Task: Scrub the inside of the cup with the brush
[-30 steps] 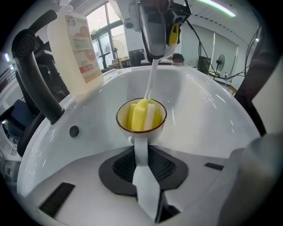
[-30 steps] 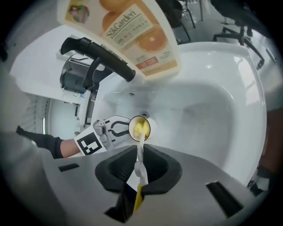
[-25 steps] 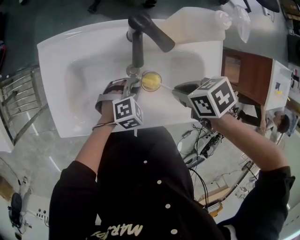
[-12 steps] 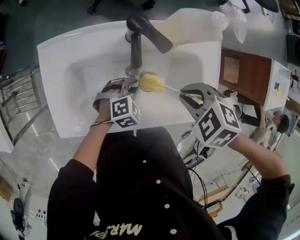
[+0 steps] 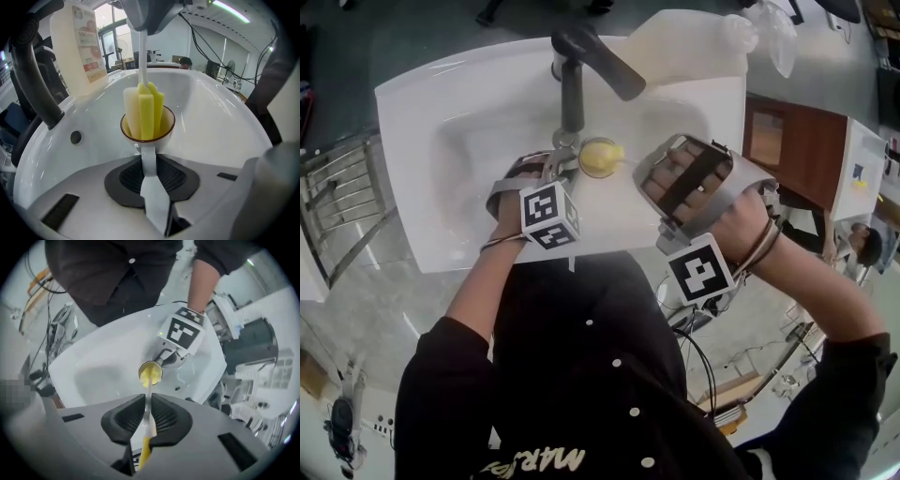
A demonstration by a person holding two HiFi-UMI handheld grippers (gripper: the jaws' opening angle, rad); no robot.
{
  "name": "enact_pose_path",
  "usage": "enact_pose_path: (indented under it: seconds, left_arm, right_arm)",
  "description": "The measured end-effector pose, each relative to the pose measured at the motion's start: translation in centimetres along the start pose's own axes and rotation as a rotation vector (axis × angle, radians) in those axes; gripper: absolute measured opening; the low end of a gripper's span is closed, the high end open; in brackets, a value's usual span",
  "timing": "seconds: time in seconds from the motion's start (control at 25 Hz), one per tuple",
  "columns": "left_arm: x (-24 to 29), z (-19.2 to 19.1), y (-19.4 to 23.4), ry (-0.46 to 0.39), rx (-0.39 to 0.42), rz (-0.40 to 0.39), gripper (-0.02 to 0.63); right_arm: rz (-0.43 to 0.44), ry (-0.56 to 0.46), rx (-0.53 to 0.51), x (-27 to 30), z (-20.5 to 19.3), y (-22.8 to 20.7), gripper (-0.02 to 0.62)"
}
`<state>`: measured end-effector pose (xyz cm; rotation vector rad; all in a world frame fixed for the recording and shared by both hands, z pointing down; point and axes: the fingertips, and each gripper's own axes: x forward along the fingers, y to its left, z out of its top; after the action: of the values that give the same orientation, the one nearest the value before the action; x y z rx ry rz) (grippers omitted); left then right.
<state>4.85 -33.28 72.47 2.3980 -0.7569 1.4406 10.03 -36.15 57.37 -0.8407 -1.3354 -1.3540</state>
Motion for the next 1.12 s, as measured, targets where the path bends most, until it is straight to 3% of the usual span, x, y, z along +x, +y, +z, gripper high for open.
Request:
enact_pose_path:
  seconds: [0.12,0.28,0.4,0.52,0.64,0.88,1.12]
  left_arm:
    - [0.0,0.2,0.0,0.002,0.006,0.000,0.087]
    - [-0.1,0.1,0.0,0.013,0.001,0.005,0.087]
    - [0.0,0.1,0.0,0.014,-0.010,0.009,0.087]
    - [0.0,0.0,0.0,0.018,-0.015,0.016,0.087]
    - [0.0,0.0,0.1,0.022,-0.014,0.024,0.087]
    - [0.1,0.1,0.0,0.041,0.046,0.049,0.087]
    - [0.1,0.1,-0.1,0.053,0.070,0.058,0.086]
  right_arm:
    - [0.008,0.016,-0.150,1.2,0.7,0.0,0.051]
    - [0.035,0.022,-0.198,2.9,1.5,-0.1,0.051]
    - [0.045,0.035,-0.192,3.6,1.5,-0.3,0.051]
    - [0.060,0.024,-0.082,3.8,1.3,-0.3,0.051]
    - [0.116,-0.049,0.250,4.0,1.1,-0.2,0.052]
    - [0.443,-0.261,1.217,4.5,-0.6,1.5,0.054]
    - [0.589,-0.434,1.890,4.2,-1.0,2.5,0.057]
